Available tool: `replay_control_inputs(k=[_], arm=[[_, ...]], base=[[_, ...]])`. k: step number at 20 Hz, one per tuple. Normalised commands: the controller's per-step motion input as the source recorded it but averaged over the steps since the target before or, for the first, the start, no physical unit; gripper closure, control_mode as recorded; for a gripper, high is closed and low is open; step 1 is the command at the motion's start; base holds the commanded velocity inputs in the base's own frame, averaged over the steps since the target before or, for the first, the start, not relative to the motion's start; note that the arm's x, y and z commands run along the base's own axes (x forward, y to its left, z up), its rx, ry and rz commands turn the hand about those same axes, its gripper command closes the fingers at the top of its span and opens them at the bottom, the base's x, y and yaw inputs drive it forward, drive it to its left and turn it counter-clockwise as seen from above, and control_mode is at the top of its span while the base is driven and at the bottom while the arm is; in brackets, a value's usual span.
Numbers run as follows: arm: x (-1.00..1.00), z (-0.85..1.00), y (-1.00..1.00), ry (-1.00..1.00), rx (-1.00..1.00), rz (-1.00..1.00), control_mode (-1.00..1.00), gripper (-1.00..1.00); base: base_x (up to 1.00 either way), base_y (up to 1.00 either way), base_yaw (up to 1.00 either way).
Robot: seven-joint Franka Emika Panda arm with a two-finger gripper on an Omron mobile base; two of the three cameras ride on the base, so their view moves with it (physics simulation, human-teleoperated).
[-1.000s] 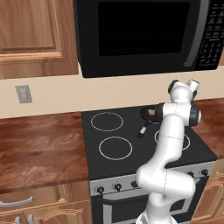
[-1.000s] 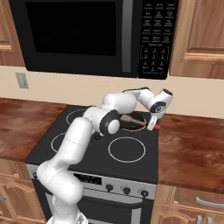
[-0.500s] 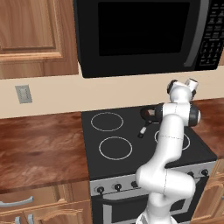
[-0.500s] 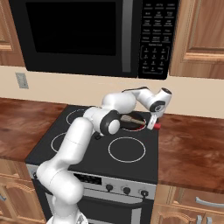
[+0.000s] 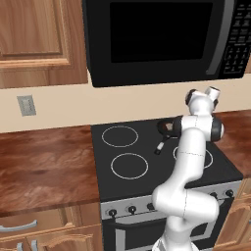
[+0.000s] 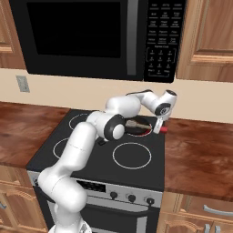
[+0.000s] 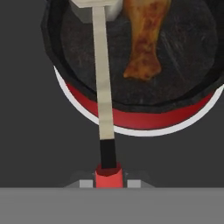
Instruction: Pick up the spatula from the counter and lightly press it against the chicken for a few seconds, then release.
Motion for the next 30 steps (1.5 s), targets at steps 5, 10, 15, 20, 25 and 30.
replay_control_inputs(k=[5, 10, 15, 20, 25, 30], arm=[[0.02, 0.00, 0.00, 0.00, -0.05, 0.00, -1.00, 1.00], [0.03, 0.00, 0.00, 0.00, -0.05, 0.00, -1.00, 1.00], [0.03, 0.00, 0.00, 0.00, -0.05, 0.00, -1.00, 1.00], [0.03, -0.01, 0.00, 0.00, -0.04, 0.00, -1.00, 1.00], [0.05, -0.02, 0.00, 0.00, -0.03, 0.00, -1.00, 1.00], [0.08, -0.04, 0.00, 0.00, -0.03, 0.00, -1.00, 1.00]], base=[[0.00, 0.00, 0.00], [0.00, 0.00, 0.00], [0.00, 0.00, 0.00], [0.00, 0.00, 0.00], [0.00, 0.00, 0.00], [0.00, 0.00, 0.00]])
